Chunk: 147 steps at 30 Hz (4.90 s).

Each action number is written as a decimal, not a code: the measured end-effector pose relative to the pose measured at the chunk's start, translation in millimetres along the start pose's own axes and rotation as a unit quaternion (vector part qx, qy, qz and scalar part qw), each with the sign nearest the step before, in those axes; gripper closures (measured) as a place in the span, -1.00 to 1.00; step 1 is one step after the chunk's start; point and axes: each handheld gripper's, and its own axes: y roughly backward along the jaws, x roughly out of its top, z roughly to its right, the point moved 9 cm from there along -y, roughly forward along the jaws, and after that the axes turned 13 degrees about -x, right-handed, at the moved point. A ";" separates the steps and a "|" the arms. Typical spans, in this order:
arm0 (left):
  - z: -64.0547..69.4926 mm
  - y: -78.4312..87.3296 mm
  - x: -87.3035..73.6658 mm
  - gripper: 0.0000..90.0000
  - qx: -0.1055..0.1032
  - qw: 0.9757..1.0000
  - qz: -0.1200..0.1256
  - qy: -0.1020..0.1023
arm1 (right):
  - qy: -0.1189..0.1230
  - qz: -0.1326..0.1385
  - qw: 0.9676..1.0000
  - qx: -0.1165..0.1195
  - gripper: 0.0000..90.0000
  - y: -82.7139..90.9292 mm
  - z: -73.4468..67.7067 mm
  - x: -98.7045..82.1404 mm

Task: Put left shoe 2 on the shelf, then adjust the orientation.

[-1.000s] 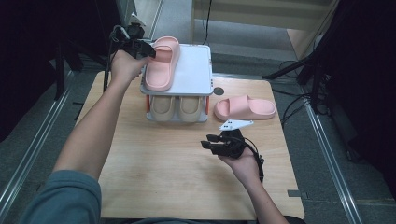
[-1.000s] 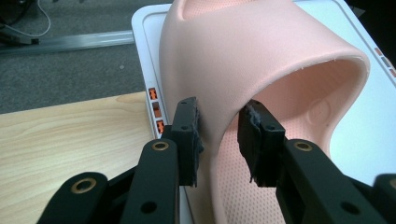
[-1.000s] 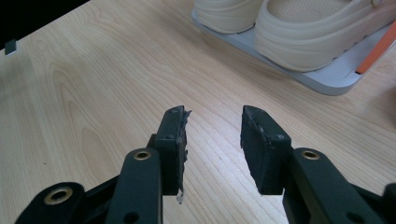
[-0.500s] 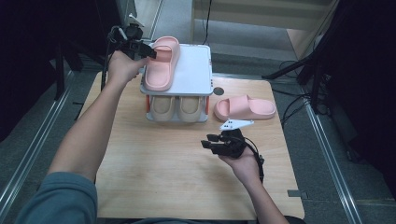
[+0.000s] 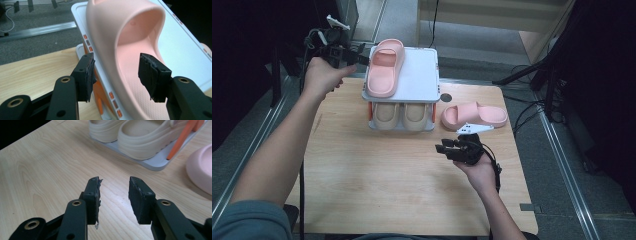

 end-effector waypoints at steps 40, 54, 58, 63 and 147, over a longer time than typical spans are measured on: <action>11.5 18.4 -103.7 -0.01 -0.042 0.998 0.020 -0.036 | -0.060 -0.021 0.993 -0.099 1.00 4.0 127.6 -3.0; 21.9 8.5 -144.0 -0.02 -0.054 0.997 0.019 -0.047 | -0.085 -0.018 0.987 -0.134 1.00 -8.2 175.3 -0.4; 24.8 7.3 -156.6 -0.02 -0.057 0.997 0.020 -0.050 | -0.092 -0.020 0.985 -0.146 1.00 -10.3 189.8 0.4; 27.3 5.1 -171.3 -0.02 -0.058 0.997 0.017 -0.050 | -0.106 -0.019 0.982 -0.156 1.00 -12.1 205.0 0.7; -3.1 -19.1 -197.7 -0.04 -0.061 0.998 0.003 -0.028 | -0.085 -0.079 0.989 -0.089 1.00 -44.2 107.7 1.6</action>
